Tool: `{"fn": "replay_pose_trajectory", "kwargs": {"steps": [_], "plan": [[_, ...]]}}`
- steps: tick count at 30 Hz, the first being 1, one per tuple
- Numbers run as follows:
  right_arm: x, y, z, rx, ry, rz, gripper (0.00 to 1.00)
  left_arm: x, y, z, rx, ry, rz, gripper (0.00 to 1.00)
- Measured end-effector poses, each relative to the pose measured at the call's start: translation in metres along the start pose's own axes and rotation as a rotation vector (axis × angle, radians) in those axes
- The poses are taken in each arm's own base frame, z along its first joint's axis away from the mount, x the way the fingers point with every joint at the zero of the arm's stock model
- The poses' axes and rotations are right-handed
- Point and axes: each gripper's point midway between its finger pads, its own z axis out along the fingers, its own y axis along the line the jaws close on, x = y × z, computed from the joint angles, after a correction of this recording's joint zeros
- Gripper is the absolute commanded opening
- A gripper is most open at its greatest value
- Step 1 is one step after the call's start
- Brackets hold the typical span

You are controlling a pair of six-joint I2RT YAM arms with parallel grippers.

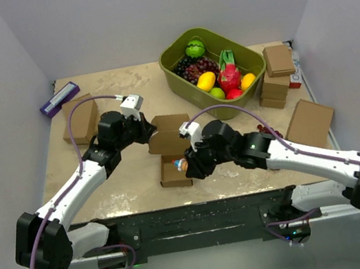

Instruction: Fold the paper box

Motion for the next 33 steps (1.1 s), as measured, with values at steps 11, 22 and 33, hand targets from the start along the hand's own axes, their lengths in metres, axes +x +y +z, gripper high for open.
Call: {"fn": "replay_pose_trajectory", "kwargs": {"steps": [11,22,33], "plan": [[0.031,-0.039,0.074,0.164,0.264,-0.069,0.00,0.001,0.001,0.001,0.001,0.003,0.015,0.00],[0.040,-0.055,0.109,0.202,0.312,-0.085,0.04,0.003,0.000,0.002,0.011,0.011,0.016,0.00],[0.041,-0.068,0.118,0.262,0.283,-0.078,0.65,0.005,-0.002,0.003,0.024,0.019,0.014,0.00]]}}
